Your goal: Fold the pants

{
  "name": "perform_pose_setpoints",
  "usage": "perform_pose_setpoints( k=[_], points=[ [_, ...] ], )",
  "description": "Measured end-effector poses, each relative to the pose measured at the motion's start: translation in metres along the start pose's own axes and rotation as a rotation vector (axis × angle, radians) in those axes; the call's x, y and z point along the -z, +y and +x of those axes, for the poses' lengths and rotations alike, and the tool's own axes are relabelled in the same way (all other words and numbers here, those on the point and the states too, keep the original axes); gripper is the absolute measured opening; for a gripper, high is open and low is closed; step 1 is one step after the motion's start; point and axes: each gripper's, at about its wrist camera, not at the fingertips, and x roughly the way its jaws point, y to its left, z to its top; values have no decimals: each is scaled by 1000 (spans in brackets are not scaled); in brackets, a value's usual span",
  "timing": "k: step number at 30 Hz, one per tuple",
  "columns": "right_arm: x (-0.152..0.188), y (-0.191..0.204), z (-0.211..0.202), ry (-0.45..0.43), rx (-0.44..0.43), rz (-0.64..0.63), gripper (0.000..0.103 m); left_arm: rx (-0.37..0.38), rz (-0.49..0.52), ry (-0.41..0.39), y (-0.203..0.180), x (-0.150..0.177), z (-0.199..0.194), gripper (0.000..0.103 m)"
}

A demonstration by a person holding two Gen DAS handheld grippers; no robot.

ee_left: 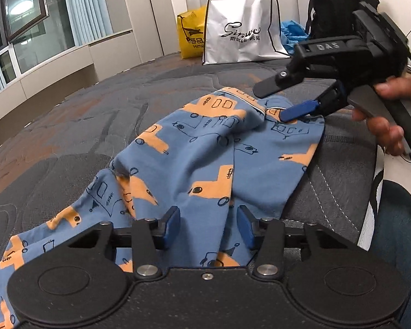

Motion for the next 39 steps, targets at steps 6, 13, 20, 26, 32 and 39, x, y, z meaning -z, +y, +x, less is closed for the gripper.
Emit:
perform_pose_setpoints(
  k=[6,13,20,26,32,39],
  points=[
    [-2,-4,-5,-36,-56,83,84,-3,-24,4,0,-2,-1,7],
    [1,-4,10,6,-12,76,84,-15,-127,-27,17,-6,-9,2],
    [-6,-5,25,-54,-5,144,81,-47,-151,-56,23,-9,-20,2],
    [-5,-6,29,-87,72,128,75,-59,-142,-63,25,-9,-23,2],
    [-3,7,47,-49,176,17,37,-64,-155,-60,25,-9,-24,2],
    [-2,18,47,-70,110,8,10,-70,-160,-66,27,-10,-26,2]
  ],
)
